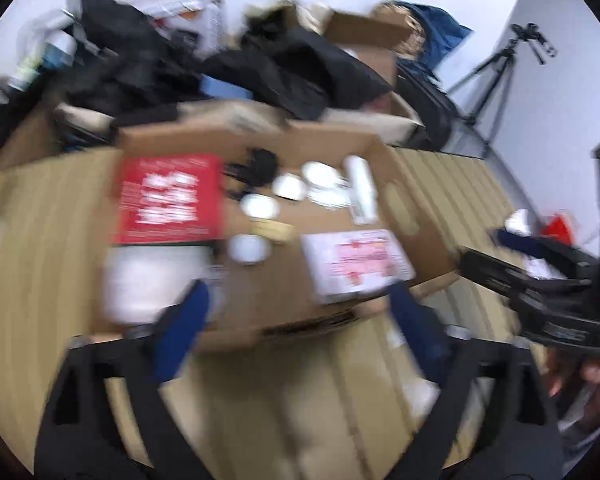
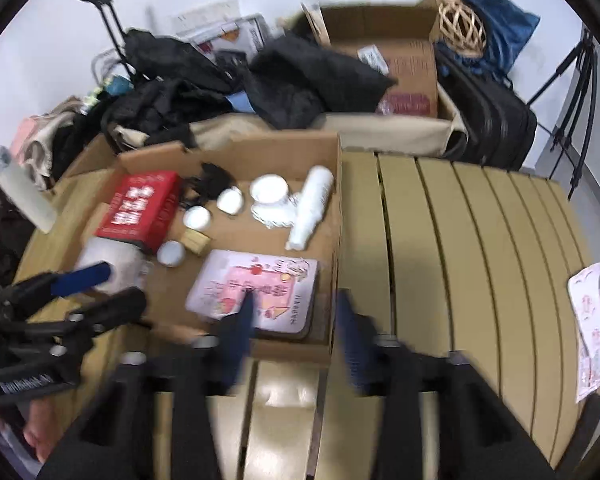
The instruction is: Organize objects
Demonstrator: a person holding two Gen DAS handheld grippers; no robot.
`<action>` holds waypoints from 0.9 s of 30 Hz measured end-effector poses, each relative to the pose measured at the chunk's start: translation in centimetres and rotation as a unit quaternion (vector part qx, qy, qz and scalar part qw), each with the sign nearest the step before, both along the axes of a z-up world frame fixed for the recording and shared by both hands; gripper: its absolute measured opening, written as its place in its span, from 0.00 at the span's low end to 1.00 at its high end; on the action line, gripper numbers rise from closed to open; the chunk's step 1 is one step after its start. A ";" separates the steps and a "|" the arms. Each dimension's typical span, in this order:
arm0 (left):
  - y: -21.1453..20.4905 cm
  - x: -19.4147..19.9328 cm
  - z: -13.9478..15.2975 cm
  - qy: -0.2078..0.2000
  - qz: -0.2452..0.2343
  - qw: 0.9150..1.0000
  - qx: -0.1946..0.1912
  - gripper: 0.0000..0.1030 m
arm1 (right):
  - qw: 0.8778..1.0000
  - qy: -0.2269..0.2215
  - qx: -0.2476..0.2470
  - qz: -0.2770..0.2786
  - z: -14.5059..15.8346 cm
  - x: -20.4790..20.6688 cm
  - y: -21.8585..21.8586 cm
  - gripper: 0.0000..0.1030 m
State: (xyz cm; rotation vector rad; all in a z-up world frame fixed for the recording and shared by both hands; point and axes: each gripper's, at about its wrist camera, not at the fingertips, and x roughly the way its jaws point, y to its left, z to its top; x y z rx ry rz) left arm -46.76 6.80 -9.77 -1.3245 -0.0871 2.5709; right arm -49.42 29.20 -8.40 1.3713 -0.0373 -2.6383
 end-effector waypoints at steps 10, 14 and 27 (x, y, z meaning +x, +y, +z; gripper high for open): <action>-5.8 11.9 6.1 0.046 0.094 0.989 -0.104 1.00 | 0.998 0.055 0.017 0.014 7.2 11.3 -1.4 0.91; -6.4 17.0 7.3 0.062 0.098 0.987 -0.108 1.00 | 0.998 0.065 0.018 0.015 7.7 17.0 -1.9 0.91; -7.3 34.7 9.2 0.122 0.093 0.984 -0.089 1.00 | 0.992 0.123 -0.009 0.009 8.2 36.0 -3.5 0.91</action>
